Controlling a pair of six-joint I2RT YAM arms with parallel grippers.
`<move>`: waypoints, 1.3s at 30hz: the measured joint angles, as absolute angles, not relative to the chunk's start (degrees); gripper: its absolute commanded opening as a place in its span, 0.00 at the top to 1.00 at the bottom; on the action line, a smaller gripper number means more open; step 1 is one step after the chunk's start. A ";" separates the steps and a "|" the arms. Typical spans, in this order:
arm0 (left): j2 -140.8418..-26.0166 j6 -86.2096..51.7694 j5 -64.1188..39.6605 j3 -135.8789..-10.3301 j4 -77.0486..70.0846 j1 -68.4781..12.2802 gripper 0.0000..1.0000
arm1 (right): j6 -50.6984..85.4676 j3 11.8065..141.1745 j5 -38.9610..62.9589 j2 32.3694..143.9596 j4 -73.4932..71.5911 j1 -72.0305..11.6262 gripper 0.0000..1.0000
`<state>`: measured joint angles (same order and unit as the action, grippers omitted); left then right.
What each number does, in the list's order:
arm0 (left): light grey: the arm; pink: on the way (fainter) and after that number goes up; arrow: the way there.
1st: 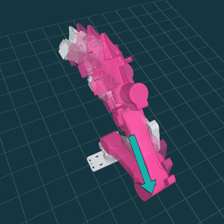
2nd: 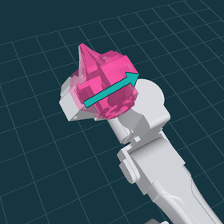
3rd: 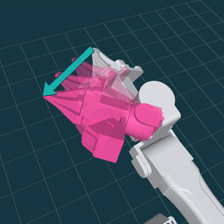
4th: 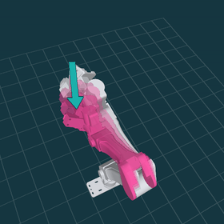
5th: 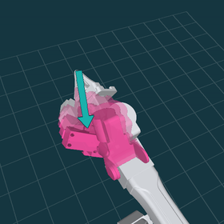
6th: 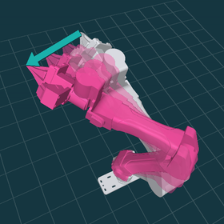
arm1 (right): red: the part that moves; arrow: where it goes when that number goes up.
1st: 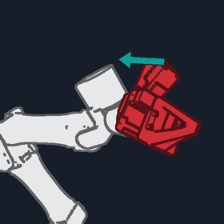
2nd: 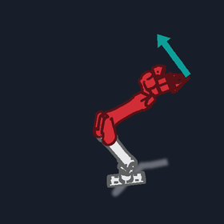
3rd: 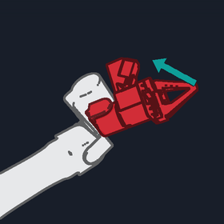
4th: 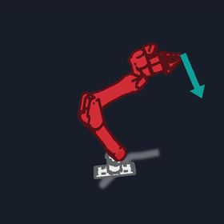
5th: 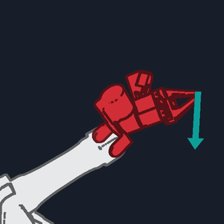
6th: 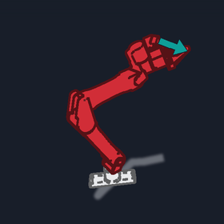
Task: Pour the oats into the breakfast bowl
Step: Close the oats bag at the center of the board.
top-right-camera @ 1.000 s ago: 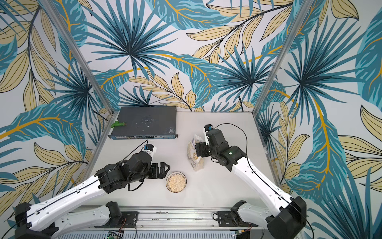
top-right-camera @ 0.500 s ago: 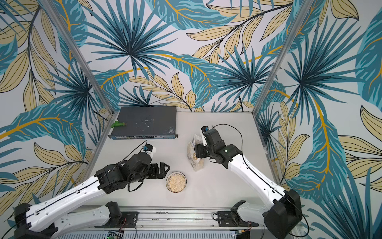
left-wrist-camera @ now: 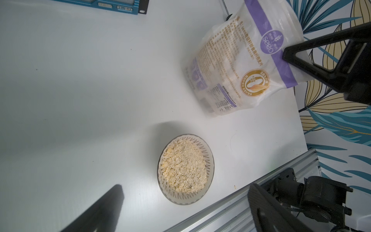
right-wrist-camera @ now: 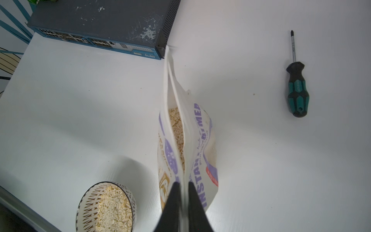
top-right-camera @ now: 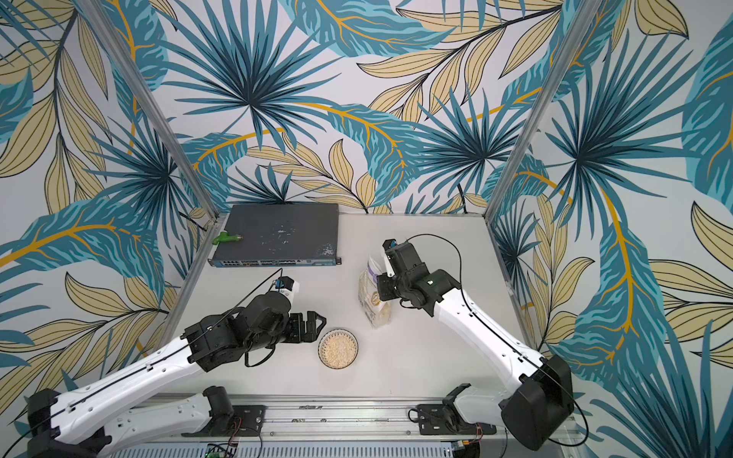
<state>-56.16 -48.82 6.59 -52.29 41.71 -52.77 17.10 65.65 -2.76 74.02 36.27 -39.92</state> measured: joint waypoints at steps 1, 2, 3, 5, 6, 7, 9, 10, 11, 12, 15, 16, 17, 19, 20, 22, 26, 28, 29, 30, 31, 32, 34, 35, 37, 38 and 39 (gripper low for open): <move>-56.16 -48.90 6.59 -52.29 41.65 -52.77 0.00 | 17.12 65.67 -3.14 73.93 36.18 -39.97 0.35; -56.16 -48.90 6.59 -52.29 41.54 -52.77 0.00 | 16.99 65.67 -3.46 73.93 36.07 -39.97 0.33; -56.16 -48.95 6.59 -52.29 41.41 -52.77 0.00 | 16.93 65.67 -3.77 73.95 35.90 -39.97 0.32; -56.16 -49.06 6.59 -52.29 41.32 -52.77 0.00 | 16.88 65.67 -4.43 74.37 35.46 -39.97 0.32; -56.18 -49.08 6.57 -52.29 41.32 -52.77 0.00 | 16.86 65.69 -4.73 74.85 34.96 -39.97 0.33; -56.21 -49.08 6.57 -52.29 41.32 -52.77 0.00 | 16.71 65.69 -4.97 75.42 34.48 -39.97 0.34; -56.21 -49.10 6.57 -52.29 41.30 -52.77 0.00 | 16.29 65.87 -5.45 77.08 33.65 -39.94 0.44; -56.21 -49.10 6.57 -52.29 41.30 -52.77 0.00 | 16.05 66.06 -5.72 78.08 33.21 -39.86 0.61; -56.21 -49.08 6.57 -52.29 41.30 -52.77 0.00 | 15.68 66.41 -5.76 78.96 33.01 -39.81 0.86; -56.21 -49.10 6.57 -52.29 41.32 -52.77 0.00 | 15.35 67.02 -5.76 79.85 32.91 -39.77 1.00; -56.21 -49.12 6.57 -52.29 41.30 -52.77 0.00 | 14.87 68.90 -5.28 81.14 32.91 -39.72 1.00; -56.21 -49.12 6.57 -52.29 41.30 -52.77 0.00 | 14.94 69.01 -4.80 81.17 32.91 -39.75 1.00; -56.18 -49.12 6.57 -52.29 41.30 -52.77 0.00 | 14.96 69.01 -4.56 81.12 32.93 -39.75 1.00; -56.14 -49.10 6.57 -52.25 41.30 -52.77 0.00 | 14.98 69.01 -4.38 80.95 32.97 -39.72 1.00; -56.05 -49.10 6.57 -52.16 41.30 -52.77 0.00 | 15.00 69.01 -4.29 80.75 33.01 -39.72 0.97; -55.53 -49.10 6.57 -51.79 41.23 -52.77 0.00 | 15.25 68.99 -4.25 80.31 33.04 -39.72 0.47; -54.24 -49.12 6.57 -51.35 41.32 -52.77 0.00 | 15.35 68.99 -5.30 79.00 30.89 -39.68 0.25; -54.04 -49.28 6.57 -51.35 41.34 -52.77 0.00 | 15.40 68.99 -5.80 79.05 29.82 -39.59 0.23; -54.00 -49.32 6.57 -51.35 41.34 -52.77 0.00 | 15.35 68.99 -5.98 79.15 29.41 -39.44 0.23; -54.00 -49.36 6.55 -51.35 41.34 -52.77 0.00 | 15.20 68.99 -6.09 79.37 28.99 -39.20 0.22; -54.00 -49.39 6.57 -51.35 41.34 -52.77 0.00 | 15.16 69.01 -6.22 79.70 28.53 -38.89 0.22; -54.00 -49.43 6.55 -51.35 41.34 -52.77 0.00 | 14.98 69.04 -6.35 80.20 28.10 -38.48 0.23; -54.00 -49.50 6.55 -51.35 41.34 -52.77 0.00 | 14.57 69.25 -6.48 81.69 27.53 -37.58 0.28; -54.00 -49.50 6.55 -51.35 41.34 -52.77 0.00 | 14.31 69.47 -6.44 82.63 27.29 -37.12 0.40; -54.00 -49.50 6.55 -51.35 41.34 -52.77 0.00 | 13.63 70.11 -6.28 84.44 27.11 -36.42 0.94; -54.00 -49.52 6.55 -51.35 41.36 -52.77 0.00 | 13.28 70.61 -6.02 85.19 27.07 -36.23 1.00; -53.98 -49.52 6.55 -51.35 41.36 -52.77 0.00 | 13.02 71.40 -5.69 85.95 27.05 -36.07 1.00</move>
<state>-53.98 -49.52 6.55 -51.35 41.36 -52.77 13.02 71.40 -5.69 85.95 27.05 -36.07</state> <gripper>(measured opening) 0.999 0.277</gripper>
